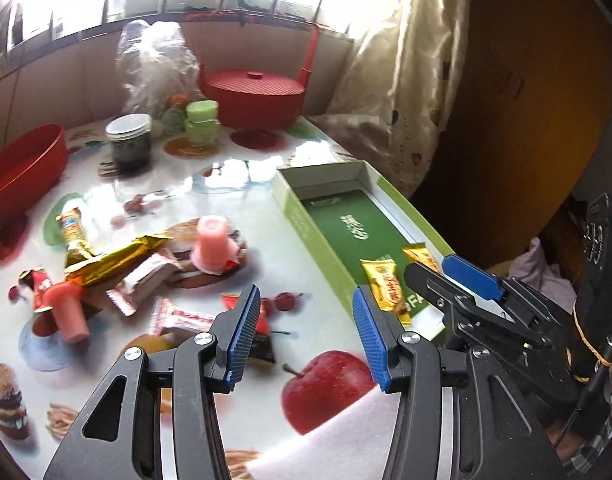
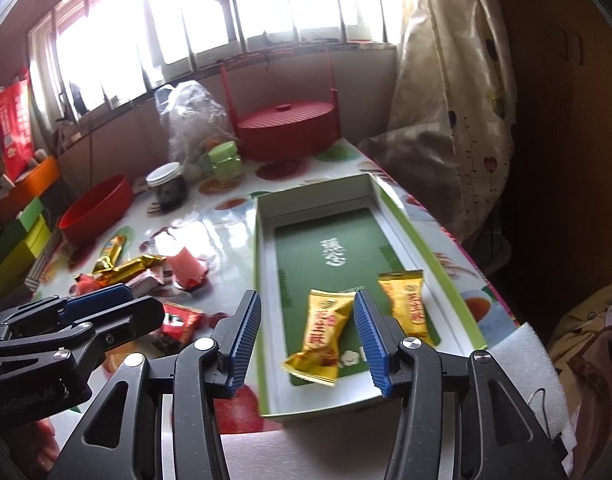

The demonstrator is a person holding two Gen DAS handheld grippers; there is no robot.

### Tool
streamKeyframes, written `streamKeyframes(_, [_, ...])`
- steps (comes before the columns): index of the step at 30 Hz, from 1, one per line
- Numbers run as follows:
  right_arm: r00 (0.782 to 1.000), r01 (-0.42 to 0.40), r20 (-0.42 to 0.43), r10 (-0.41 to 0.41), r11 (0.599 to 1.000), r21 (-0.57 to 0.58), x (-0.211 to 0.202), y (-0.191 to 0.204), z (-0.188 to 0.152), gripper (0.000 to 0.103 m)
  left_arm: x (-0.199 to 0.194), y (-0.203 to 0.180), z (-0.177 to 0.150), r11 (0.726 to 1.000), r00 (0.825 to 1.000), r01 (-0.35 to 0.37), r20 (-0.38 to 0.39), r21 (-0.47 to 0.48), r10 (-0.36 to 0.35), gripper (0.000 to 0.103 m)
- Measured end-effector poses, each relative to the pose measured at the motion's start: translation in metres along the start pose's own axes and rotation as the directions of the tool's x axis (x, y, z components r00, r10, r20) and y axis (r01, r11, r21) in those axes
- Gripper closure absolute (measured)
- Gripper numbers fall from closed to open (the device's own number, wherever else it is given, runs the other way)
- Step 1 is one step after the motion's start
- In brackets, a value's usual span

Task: Organize snacks
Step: 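Grasp the red-and-black wrapped candy with the right gripper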

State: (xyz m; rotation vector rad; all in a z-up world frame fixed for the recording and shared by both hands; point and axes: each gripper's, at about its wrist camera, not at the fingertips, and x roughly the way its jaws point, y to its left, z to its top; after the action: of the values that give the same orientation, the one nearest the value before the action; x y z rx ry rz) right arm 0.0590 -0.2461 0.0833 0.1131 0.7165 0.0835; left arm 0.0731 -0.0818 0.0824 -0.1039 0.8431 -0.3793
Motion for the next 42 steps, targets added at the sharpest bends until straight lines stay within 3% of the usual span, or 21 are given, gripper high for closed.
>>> streamKeyframes(6, [1.0,-0.03,-0.009,0.03,0.999,-0.029,0.004,0.018,0.001,0.046,-0.008,0.02,-0.006,0.998,0.999,-0.049,0.009,-0.033,0.049,0.054])
streamKeyframes(16, [0.996,-0.078,-0.059,0.073,0.994,-0.082,0.024,0.055,0.0,0.045,-0.017,0.054,-0.015,0.991,0.995,-0.093,0.014,-0.093,0.095,0.054])
streamKeyframes(25, [0.989,-0.096,-0.12,0.083,0.99,-0.105,0.045,0.074,-0.006,0.045,-0.022,0.103,-0.029,0.966,0.987,-0.156,-0.009,-0.207,0.157,0.054])
streamKeyframes(42, [0.967,-0.131,-0.232,0.104,0.986,-0.107,0.08,0.095,-0.02,0.044,-0.014,0.117,-0.041,0.957,0.988,-0.155,-0.05,-0.243,0.148,0.054])
